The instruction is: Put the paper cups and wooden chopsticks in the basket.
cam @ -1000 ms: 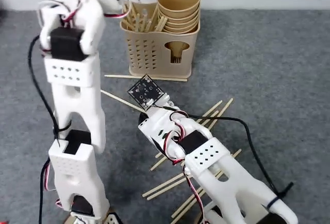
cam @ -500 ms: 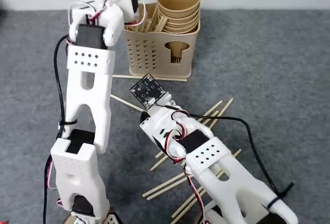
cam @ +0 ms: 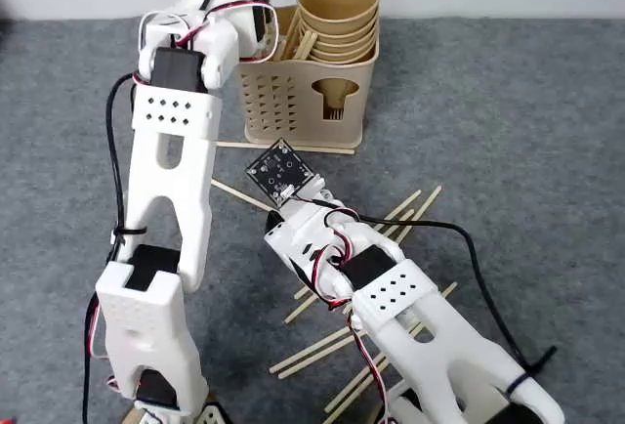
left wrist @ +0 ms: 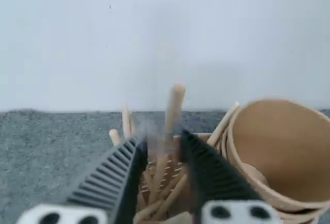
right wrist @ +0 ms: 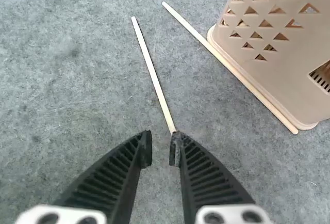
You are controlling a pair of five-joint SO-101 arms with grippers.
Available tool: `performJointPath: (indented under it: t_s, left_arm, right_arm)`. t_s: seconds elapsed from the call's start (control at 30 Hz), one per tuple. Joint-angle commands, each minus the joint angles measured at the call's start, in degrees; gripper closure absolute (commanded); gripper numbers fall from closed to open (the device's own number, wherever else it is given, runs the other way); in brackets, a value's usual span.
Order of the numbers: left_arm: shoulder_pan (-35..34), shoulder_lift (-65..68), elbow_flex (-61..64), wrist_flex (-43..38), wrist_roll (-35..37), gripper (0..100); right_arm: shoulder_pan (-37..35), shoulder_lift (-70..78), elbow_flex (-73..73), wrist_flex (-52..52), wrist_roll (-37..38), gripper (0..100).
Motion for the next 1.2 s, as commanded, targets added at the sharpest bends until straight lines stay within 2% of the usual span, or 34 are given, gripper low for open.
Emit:
performJointPath:
  t_s: [0.0,0.1,0.23,0.4,0.47,0.6,0.7,0.8,0.93,1.07,1.1,1.17]
  left_arm:
    - [0.3,-1.6,-6.3,3.5,-0.4,71]
    - [0.4,-1.2,-12.8,4.6,-0.4,71]
    - [0.0,-1.1,-20.9,0.6,-0.4,71]
    - [-6.2,-1.6,-31.2,0.5,-0.4,71]
    - [-9.8,-1.6,-34.0,4.8,0.2,73]
    - [-16.8,-1.6,-40.5,20.7,7.3,80]
    - [-20.7,-1.6,-44.7,32.6,10.8,81]
    - [-22.6,-1.4,-48.8,40.7,14.4,81]
    - [-24.8,-1.1,-48.2,41.8,27.0,81]
    - [-28.1,-1.1,-48.0,41.9,32.3,81]
    - [-29.1,-1.1,-48.0,41.9,32.5,81]
    - [-30.9,-1.1,-48.0,41.9,32.6,81]
  right_arm:
    - [0.6,-2.2,-0.4,-1.1,0.5,92.0]
    - [0.6,-2.2,-0.5,-1.3,0.5,92.0]
    - [0.7,-2.7,-1.8,-0.8,0.5,92.0]
    - [5.4,-2.8,-4.8,-0.8,0.4,92.0]
    - [8.0,-2.8,-5.0,-0.7,0.4,92.0]
    - [14.2,-2.9,-5.1,0.8,0.1,92.0]
    - [18.7,-5.4,-5.0,5.4,0.0,92.0]
    - [21.8,-7.9,-4.7,10.1,0.0,91.9]
    - [23.7,-8.6,-4.7,14.6,0.1,91.5]
    - [23.4,-8.5,-4.7,16.0,-0.9,91.4]
    - [23.3,-8.5,-4.7,16.0,-3.3,91.4]
    - [22.2,-8.5,-3.3,15.5,-13.2,91.4]
